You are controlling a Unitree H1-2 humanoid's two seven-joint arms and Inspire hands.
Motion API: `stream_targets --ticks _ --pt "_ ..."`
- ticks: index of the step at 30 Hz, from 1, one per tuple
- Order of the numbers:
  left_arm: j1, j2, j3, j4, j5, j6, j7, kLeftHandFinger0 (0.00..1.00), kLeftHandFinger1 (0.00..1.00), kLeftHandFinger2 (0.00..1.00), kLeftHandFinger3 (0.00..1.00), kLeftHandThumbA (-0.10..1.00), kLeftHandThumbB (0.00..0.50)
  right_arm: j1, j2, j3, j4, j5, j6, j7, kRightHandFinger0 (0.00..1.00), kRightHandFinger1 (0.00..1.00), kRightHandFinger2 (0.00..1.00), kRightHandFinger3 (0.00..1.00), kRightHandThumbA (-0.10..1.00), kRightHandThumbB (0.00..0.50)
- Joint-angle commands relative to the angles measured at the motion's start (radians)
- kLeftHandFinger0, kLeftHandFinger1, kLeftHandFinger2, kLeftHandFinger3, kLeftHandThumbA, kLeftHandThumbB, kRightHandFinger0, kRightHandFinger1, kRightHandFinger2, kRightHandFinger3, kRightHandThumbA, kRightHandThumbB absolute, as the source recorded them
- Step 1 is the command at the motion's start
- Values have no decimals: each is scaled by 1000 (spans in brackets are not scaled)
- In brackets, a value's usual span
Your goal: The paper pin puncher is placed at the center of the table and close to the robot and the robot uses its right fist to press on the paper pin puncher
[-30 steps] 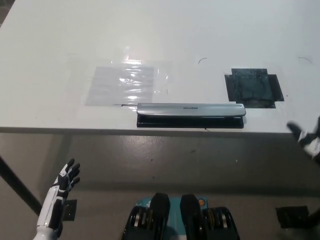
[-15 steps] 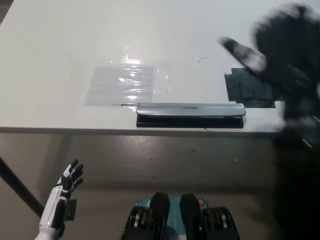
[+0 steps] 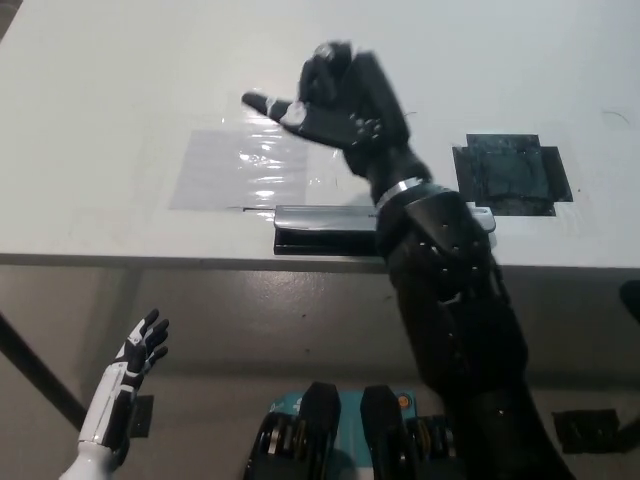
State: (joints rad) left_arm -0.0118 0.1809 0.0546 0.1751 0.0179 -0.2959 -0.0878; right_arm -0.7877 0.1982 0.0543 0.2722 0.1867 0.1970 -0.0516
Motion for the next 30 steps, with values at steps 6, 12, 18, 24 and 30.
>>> stream_targets --ticks 6,12,18,24,30 --pt "-5 24 -5 -41 7 15 -13 1000 1000 1000 1000 1000 257 -47 20 -36 101 -20 -103 -11 0 10 263 77 1000 186" --pt "3 23 -8 -45 -10 18 -26 1000 1000 1000 1000 1000 213 -37 -9 -70 154 -21 -123 -10 0 0 147 40 1000 209" --pt "7 22 -9 -43 4 21 -17 1000 1000 1000 1000 1000 202 -46 -26 -86 219 -27 -145 -11 0 0 155 34 1000 225" --pt "15 26 -11 -52 16 22 -14 1000 1000 1000 1000 1000 208 -42 -30 -102 282 -21 -173 -9 0 0 130 28 1000 207" --pt "23 29 -17 -51 21 13 -17 1000 1000 1000 1000 1000 206 -27 -45 -103 432 -29 -254 7 0 0 47 31 1000 175"
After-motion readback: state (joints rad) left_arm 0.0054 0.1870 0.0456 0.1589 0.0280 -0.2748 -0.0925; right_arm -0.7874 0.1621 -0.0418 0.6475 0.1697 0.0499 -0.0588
